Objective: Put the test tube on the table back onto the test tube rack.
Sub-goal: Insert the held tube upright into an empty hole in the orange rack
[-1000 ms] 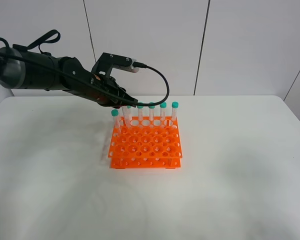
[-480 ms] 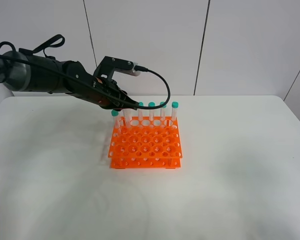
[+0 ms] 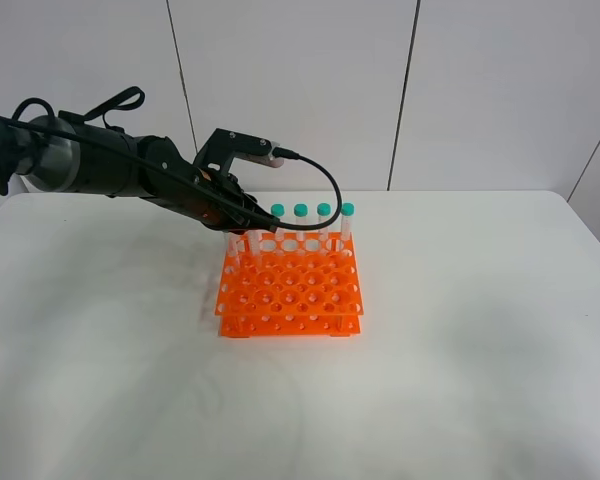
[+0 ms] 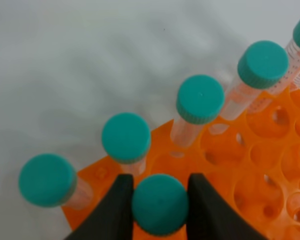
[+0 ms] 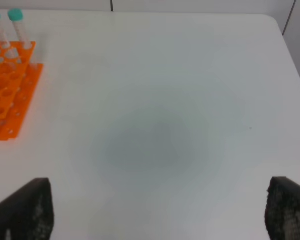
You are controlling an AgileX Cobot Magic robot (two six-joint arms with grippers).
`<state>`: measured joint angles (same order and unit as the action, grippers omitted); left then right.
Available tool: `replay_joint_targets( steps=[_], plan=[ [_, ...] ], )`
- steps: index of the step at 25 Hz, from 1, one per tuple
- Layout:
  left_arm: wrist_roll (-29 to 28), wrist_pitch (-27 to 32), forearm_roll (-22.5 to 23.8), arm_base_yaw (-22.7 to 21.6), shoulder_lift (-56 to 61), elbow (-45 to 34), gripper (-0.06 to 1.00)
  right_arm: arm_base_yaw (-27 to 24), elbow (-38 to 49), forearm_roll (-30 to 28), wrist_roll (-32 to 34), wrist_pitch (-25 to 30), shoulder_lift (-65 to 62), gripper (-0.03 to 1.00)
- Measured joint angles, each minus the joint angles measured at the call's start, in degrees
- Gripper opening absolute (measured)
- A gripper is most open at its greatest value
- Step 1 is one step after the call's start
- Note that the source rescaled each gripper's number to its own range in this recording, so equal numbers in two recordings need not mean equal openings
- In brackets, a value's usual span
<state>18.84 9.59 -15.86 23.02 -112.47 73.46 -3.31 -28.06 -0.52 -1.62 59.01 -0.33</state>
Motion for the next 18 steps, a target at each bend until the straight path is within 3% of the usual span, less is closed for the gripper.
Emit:
replay_joint_targets(
  steps=[18],
  plan=[
    [0.0, 0.0, 0.0, 0.0, 0.0, 0.0, 0.00, 0.0, 0.0, 0.0, 0.0, 0.0, 0.0, 0.91]
  ],
)
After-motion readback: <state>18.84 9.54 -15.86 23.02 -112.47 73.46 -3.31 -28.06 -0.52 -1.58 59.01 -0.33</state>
